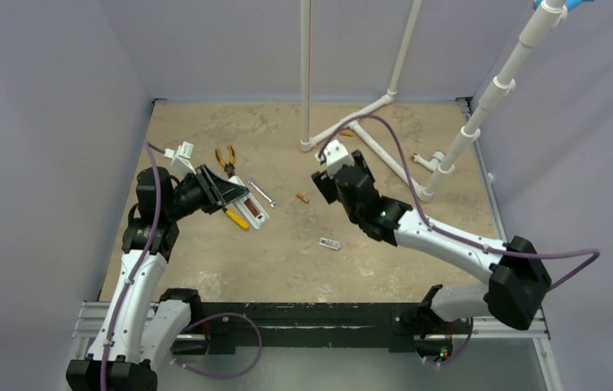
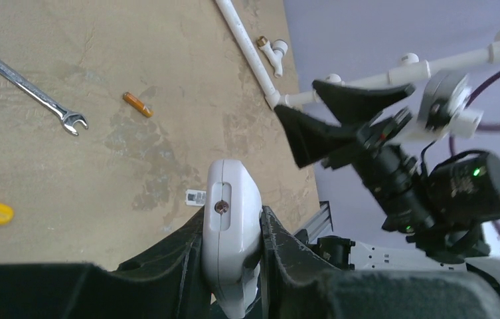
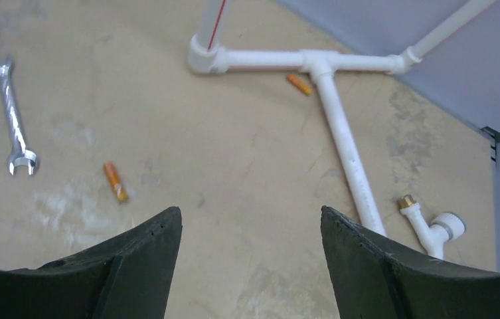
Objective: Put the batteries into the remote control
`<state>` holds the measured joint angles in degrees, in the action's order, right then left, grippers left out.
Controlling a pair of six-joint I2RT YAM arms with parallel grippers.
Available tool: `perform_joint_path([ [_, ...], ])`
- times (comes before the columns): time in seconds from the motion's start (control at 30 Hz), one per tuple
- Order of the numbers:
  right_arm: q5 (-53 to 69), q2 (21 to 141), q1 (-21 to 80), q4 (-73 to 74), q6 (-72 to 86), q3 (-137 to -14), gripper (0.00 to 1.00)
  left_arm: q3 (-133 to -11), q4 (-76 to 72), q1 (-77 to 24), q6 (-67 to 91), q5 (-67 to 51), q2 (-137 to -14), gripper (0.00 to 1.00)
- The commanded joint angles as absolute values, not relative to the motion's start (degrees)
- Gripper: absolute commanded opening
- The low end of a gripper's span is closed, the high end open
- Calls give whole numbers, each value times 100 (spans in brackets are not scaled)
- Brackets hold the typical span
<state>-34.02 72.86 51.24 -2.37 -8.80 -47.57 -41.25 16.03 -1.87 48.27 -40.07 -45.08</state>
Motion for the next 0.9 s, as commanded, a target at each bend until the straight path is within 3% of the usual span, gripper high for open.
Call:
perform_joint_path([
  [0.0,-3633,7952,4502,494,-45,-6214,79,-4457,1710,-124,4507,-4067,-4490,0],
  [0.07,-3411,8147,4282,172,-45,-6330,85,-4509,1881,-114,4359,-4054,-4473,0],
  [0.3,-2573,9192,3477,567,301,-7353,83,-4553,2128,-66,4095,-3997,-4291,0],
  [0.43,-931,9694,3480,943,-283,-7545,77,-4554,2118,-63,4016,-4049,-4315,0],
  [0.57,679,9833,3510,415,-555,-6930,75,-4569,2104,-53,3970,-4075,-4363,0],
  [0.87,531,10511,3882,228,-571,-6828,66,-4430,1843,-57,4072,-4258,-4446,0],
])
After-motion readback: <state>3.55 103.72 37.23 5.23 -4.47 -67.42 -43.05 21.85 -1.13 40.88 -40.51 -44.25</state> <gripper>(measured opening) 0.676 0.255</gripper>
